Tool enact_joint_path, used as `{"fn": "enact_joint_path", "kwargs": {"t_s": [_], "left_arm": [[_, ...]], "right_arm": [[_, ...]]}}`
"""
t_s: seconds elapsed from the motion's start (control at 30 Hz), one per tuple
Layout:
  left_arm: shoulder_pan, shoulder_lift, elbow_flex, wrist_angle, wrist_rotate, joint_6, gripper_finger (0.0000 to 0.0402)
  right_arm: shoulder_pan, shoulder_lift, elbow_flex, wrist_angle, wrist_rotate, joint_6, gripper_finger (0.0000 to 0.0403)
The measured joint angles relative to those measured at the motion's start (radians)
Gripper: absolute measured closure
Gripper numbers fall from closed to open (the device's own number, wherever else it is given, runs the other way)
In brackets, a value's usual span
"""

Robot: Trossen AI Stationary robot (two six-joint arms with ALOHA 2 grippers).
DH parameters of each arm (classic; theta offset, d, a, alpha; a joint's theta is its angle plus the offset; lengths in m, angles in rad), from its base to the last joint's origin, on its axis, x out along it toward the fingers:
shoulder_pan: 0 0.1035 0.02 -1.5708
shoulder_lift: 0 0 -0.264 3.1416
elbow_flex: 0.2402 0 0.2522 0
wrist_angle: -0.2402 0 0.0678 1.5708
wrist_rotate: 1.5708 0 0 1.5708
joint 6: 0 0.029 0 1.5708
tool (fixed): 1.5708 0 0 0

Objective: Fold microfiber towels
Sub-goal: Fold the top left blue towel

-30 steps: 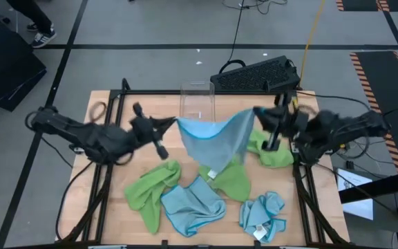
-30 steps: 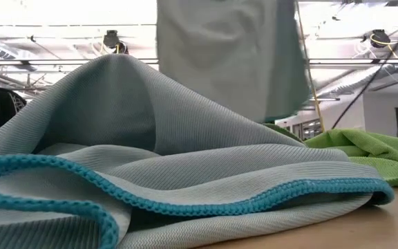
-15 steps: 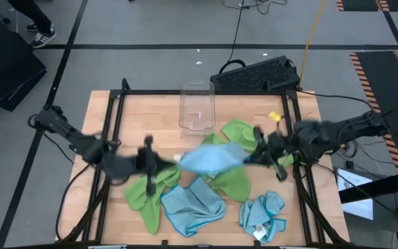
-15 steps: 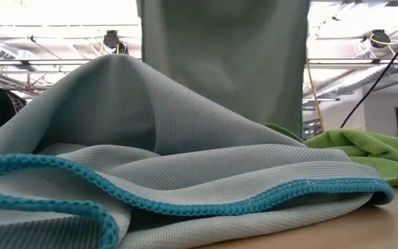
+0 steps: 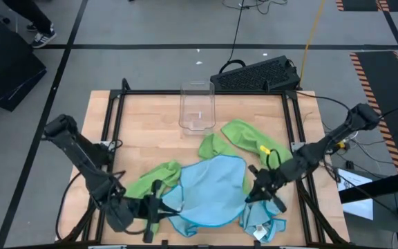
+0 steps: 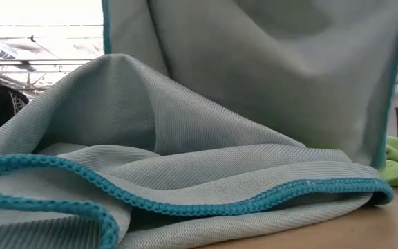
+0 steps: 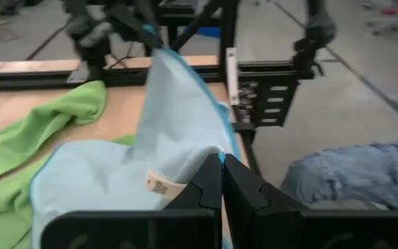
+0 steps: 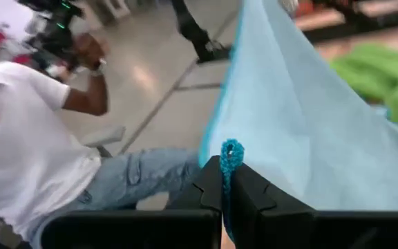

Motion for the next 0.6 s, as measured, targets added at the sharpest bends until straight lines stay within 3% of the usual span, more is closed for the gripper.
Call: {"fn": "enact_joint_path", "kwargs": {"t_s": [0.2,0.37,0.6], "left_arm": [[0.001,0.102,0.000,-0.013,-0.032,-0.113,0.0396],[0.006,0.157,0.000,-0.039,-0.050,-0.165,0.0399],[0.013,0.150,0.000,-0.195,-0.215,-0.270,0.0398]], "right_arm": [[0.091,0.102,-0.016,0.001,0.141,0.090,0.0401],[0.122,0.172,-0.016,-0.003,0.156,0.115,0.0401],[0.094,0.170,-0.016,-0.078,0.349,0.098,0.0401]]}}
